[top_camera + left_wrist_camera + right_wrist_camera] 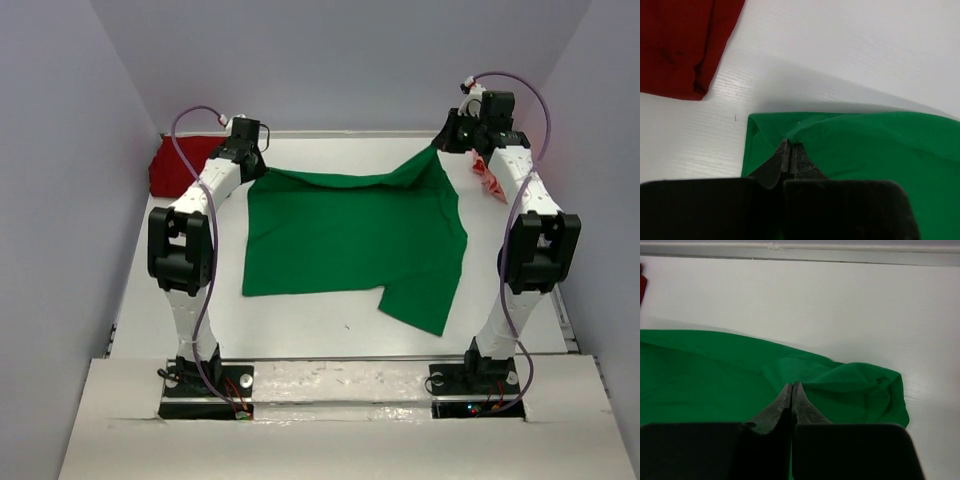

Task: Fold and stack the t-shirts
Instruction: Flatten the tshirt out, then fold the tshirt

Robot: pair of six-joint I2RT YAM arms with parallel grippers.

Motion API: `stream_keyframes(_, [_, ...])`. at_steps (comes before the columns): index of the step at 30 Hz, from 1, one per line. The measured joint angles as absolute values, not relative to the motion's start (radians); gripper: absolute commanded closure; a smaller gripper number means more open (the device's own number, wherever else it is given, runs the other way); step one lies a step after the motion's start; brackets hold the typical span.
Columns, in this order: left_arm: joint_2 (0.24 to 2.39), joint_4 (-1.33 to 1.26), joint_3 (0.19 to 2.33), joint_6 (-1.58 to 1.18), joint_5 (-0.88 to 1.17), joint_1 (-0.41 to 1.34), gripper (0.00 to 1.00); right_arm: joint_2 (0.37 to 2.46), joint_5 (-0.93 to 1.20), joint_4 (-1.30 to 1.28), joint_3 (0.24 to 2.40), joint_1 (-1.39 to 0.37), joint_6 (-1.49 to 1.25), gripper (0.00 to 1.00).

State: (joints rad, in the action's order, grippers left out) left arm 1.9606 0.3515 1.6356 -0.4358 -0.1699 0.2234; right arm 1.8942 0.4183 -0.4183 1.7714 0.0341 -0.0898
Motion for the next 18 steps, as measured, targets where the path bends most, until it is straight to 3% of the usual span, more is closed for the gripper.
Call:
stream_keyframes(7, [1.996, 0.359, 1.713, -0.428, -0.170, 0.223, 1.00, 2.002, 0.403, -0.419, 1.810, 0.034, -0.081, 1.00])
stream_keyframes(18, [2.061, 0.422, 1.731, -0.431, -0.240, 0.223, 1.00, 2.003, 0.335, -0.425, 1.810, 0.034, -0.079, 1.00])
